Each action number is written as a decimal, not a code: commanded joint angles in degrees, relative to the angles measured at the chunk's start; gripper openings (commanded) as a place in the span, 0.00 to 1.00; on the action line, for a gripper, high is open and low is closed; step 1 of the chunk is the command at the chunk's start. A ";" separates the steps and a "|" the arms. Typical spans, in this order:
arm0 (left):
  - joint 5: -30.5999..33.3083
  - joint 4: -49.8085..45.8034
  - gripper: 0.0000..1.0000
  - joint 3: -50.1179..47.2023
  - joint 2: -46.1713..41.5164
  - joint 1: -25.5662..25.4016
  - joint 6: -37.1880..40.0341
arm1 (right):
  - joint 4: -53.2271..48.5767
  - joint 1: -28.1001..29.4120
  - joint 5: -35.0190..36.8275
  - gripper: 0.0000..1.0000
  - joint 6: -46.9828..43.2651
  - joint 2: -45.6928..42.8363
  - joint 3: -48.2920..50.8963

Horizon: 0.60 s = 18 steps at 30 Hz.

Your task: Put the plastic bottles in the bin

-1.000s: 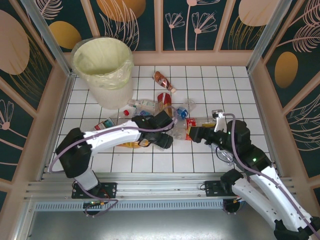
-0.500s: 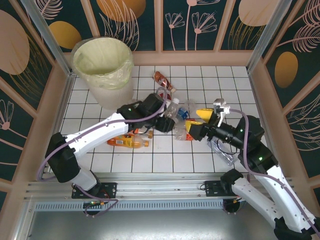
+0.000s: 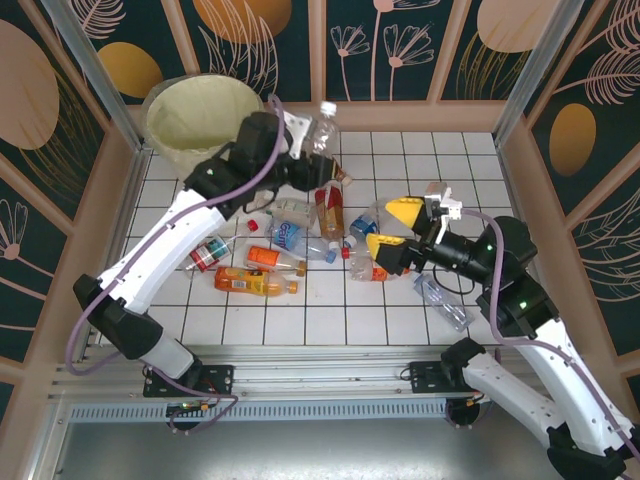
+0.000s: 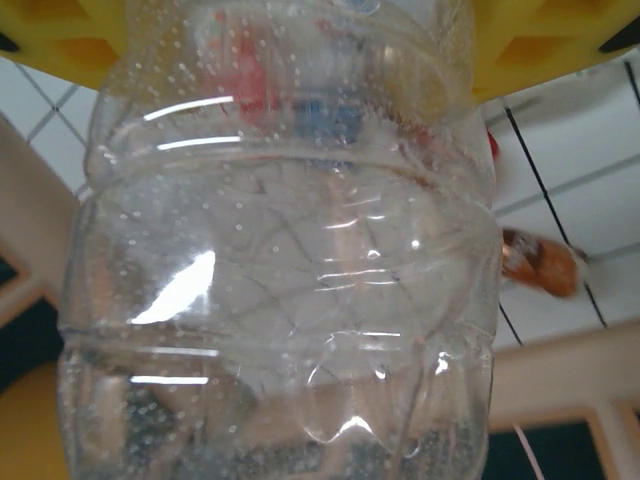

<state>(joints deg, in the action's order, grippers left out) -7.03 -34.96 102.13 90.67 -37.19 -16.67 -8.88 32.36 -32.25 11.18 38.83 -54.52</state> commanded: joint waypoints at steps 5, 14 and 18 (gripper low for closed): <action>3.07 -5.72 0.56 13.66 4.60 7.57 4.20 | 5.00 0.32 0.26 0.93 -0.57 2.19 -2.12; 10.83 -9.48 0.57 21.80 9.09 16.57 4.95 | 11.58 0.40 1.09 0.93 2.27 2.74 -1.15; 14.46 -10.15 0.57 23.16 10.71 19.94 5.57 | 11.52 0.42 1.64 0.93 2.61 3.05 -1.09</action>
<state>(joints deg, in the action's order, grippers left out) 3.18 -43.35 123.42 99.92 -19.00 -12.47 -0.95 32.36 -31.29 12.75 41.85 -54.76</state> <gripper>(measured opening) 0.571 0.926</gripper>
